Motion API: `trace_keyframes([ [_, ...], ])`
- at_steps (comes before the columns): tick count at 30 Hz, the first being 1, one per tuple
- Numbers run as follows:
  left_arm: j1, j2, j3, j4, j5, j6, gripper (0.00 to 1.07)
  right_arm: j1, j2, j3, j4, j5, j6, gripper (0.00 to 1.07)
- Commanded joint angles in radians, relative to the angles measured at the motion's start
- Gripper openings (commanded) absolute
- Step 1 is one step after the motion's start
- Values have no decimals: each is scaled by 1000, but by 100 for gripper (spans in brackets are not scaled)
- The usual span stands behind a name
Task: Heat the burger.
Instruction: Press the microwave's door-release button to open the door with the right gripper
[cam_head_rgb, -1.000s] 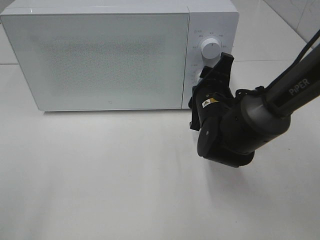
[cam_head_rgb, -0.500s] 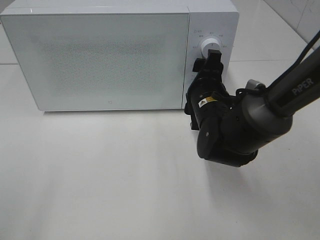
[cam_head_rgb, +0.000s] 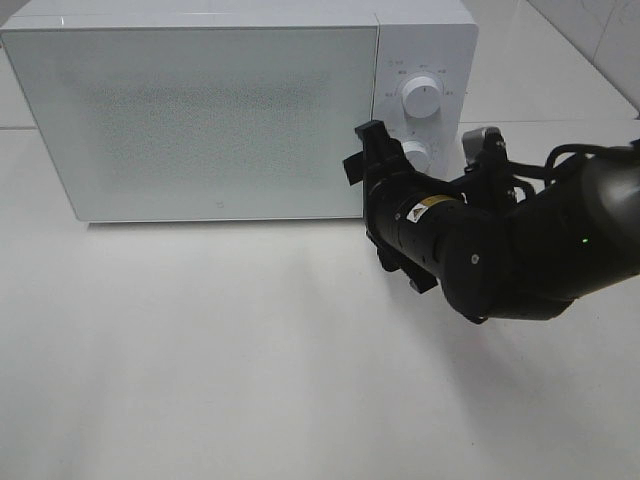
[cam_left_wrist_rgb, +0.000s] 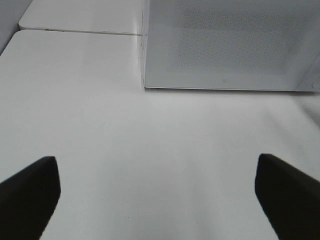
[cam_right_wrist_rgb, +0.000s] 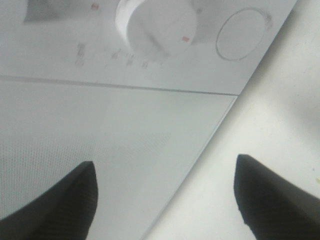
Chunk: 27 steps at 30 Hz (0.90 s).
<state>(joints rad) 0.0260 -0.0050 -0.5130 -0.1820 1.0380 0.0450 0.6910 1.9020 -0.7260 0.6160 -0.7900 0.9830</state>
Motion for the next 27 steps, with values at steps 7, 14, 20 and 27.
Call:
trace_keyframes([
  [7,5,-21,0,-7,-12,-3,98,-6,-220,3,-261,524,-408,75],
  [14,5,-21,0,-7,-12,-3,98,-86,-385,-20,-262,938,-775,75],
  [20,5,-21,0,-7,-12,-3,98,-126,-450,-102,-342,1253,-957,75],
  [27,5,-21,0,-7,-12,-3,98,-134,-542,-219,-450,1620,-999,75],
])
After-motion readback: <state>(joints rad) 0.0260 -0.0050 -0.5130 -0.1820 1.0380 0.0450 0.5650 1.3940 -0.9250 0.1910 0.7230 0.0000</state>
